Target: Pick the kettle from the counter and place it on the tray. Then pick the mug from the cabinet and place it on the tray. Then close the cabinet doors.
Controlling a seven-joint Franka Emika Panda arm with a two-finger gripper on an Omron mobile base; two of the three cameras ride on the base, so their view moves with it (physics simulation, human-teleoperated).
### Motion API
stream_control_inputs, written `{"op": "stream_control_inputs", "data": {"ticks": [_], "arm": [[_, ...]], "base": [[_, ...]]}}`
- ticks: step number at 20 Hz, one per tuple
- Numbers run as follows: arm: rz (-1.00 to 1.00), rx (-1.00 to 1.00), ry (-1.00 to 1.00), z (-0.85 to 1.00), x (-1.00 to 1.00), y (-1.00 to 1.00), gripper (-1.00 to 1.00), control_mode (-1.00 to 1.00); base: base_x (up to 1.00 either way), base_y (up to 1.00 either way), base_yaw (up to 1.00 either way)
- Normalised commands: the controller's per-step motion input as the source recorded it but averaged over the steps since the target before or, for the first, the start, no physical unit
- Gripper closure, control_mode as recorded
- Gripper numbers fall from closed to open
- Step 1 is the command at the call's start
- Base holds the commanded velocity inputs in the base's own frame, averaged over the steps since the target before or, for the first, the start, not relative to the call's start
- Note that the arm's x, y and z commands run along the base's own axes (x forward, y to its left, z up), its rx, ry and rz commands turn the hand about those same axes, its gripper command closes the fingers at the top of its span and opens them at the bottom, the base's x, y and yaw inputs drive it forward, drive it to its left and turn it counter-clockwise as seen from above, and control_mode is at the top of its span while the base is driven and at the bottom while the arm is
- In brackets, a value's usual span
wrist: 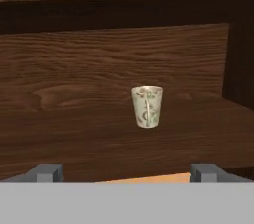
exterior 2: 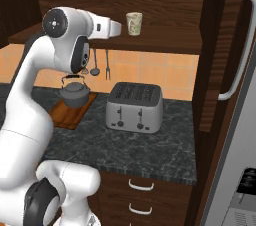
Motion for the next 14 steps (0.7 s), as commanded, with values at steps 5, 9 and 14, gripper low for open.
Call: {"op": "stream_control_inputs", "data": {"ticks": [5,9,14], "arm": [[0.09,0.06,0.00,0.00,0.55,-0.25,-1.00,-1.00],[0.09,0.02,0.00,0.00,0.48,-0.31,-1.00,-1.00],[0.06,0.03,0.00,0.00,0.43,-0.33,-1.00,-1.00]], "base": [[0.00,0.00,0.00],[0.00,0.00,0.00],[0.00,0.00,0.00]]}}
